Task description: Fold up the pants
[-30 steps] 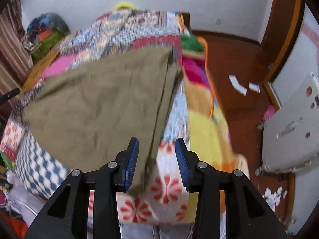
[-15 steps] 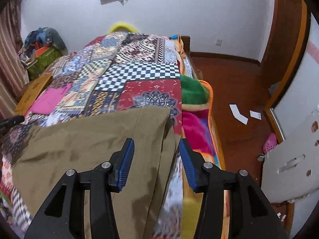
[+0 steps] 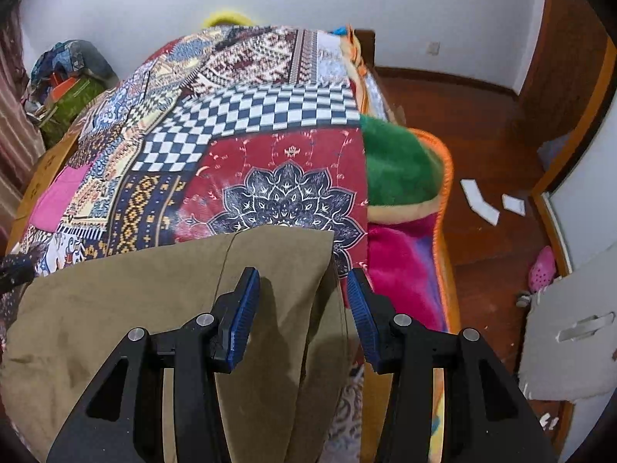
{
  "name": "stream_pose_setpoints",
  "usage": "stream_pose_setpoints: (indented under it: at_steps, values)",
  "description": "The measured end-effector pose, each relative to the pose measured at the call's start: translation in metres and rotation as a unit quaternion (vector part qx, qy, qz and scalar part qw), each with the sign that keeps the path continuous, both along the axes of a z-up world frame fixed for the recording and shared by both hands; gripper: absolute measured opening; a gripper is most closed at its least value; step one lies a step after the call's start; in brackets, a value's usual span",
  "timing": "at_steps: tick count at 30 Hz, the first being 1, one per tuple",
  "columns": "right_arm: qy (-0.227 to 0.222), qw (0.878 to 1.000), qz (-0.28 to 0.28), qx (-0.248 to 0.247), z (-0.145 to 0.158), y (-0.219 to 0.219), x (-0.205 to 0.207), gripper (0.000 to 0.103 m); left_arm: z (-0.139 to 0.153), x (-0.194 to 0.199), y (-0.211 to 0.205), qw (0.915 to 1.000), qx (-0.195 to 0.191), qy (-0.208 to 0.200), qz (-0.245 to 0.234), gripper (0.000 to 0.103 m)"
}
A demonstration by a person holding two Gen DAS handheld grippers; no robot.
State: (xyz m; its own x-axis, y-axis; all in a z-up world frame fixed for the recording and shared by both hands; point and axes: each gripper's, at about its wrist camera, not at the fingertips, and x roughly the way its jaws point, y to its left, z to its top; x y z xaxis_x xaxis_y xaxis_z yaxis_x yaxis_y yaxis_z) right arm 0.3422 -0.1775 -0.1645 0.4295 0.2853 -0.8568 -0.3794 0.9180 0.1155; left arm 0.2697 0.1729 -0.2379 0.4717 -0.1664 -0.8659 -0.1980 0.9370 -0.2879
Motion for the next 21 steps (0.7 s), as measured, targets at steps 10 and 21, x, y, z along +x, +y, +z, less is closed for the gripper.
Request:
stream_pose_setpoints:
  at_steps: [10, 21]
  values:
    - [0.019, 0.999, 0.02, 0.032, -0.013, 0.007, 0.017, 0.013, -0.002, -0.005, -0.022, 0.9984, 0.044, -0.013, -0.034, 0.054]
    - [-0.068, 0.992, -0.024, -0.102, 0.0, 0.0, 0.022, 0.005, 0.001, -0.013, -0.025, 0.9971, 0.067, -0.021, -0.03, 0.053]
